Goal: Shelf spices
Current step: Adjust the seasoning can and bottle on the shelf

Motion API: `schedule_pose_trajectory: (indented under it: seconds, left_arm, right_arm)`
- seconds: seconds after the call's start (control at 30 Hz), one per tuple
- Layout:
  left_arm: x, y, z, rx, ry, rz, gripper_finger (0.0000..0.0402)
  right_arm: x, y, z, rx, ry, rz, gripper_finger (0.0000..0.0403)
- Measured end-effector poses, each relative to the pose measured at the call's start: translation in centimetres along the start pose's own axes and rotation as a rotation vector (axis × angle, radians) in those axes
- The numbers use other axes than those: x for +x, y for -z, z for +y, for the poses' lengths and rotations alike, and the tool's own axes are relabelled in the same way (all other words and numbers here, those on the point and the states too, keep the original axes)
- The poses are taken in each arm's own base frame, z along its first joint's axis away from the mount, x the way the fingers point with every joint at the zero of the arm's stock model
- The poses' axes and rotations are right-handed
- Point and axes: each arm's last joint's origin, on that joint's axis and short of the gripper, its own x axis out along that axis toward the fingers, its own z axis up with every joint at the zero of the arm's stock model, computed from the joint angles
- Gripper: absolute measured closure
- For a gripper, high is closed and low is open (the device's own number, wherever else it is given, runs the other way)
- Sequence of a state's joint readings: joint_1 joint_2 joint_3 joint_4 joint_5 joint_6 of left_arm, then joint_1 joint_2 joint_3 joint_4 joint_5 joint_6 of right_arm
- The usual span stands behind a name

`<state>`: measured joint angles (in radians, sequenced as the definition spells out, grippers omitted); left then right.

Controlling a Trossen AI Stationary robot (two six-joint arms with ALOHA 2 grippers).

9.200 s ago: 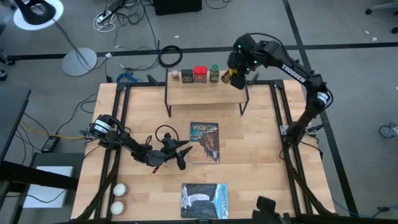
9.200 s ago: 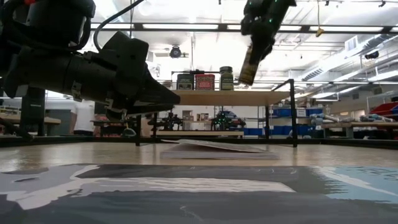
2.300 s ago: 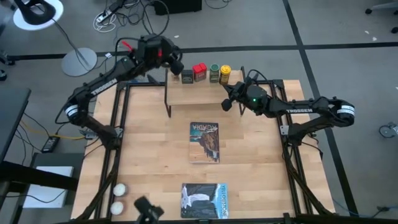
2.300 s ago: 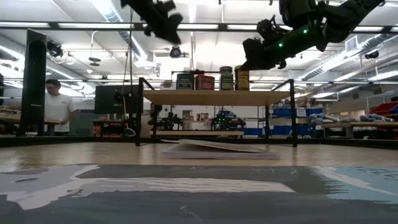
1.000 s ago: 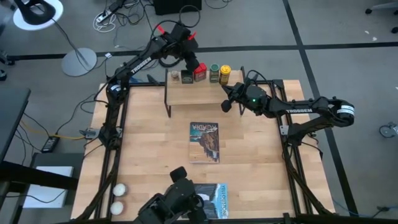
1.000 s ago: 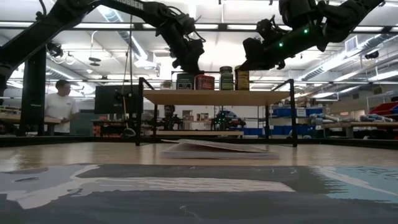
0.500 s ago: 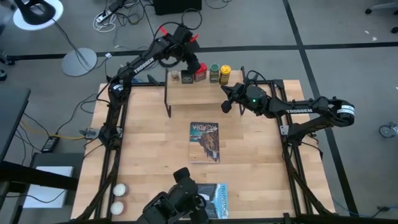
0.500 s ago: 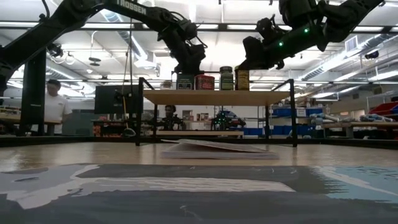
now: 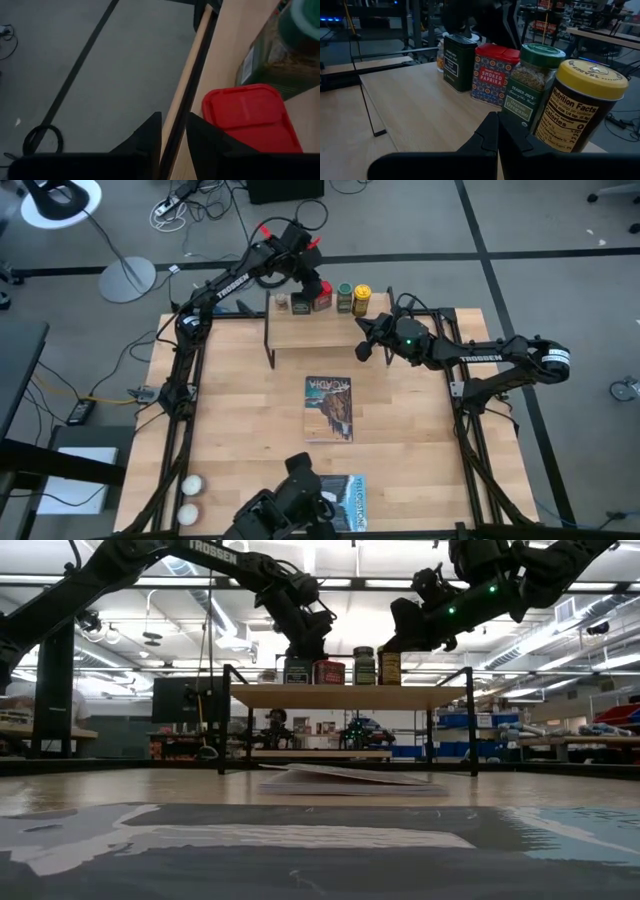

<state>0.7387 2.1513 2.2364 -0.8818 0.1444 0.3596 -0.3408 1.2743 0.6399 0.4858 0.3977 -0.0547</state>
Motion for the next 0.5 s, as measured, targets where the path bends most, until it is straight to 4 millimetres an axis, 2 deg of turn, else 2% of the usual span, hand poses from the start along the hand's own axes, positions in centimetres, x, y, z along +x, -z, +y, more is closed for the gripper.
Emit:
schedule_pose_trajectory:
  seconds: [0.5]
  left_arm:
    - [0.22, -0.62, -0.39, 0.044, 0.050, -0.070, 0.0310]
  right_arm:
    - [0.00, 0.01, 0.00, -0.001, 0.000, 0.001, 0.0403]
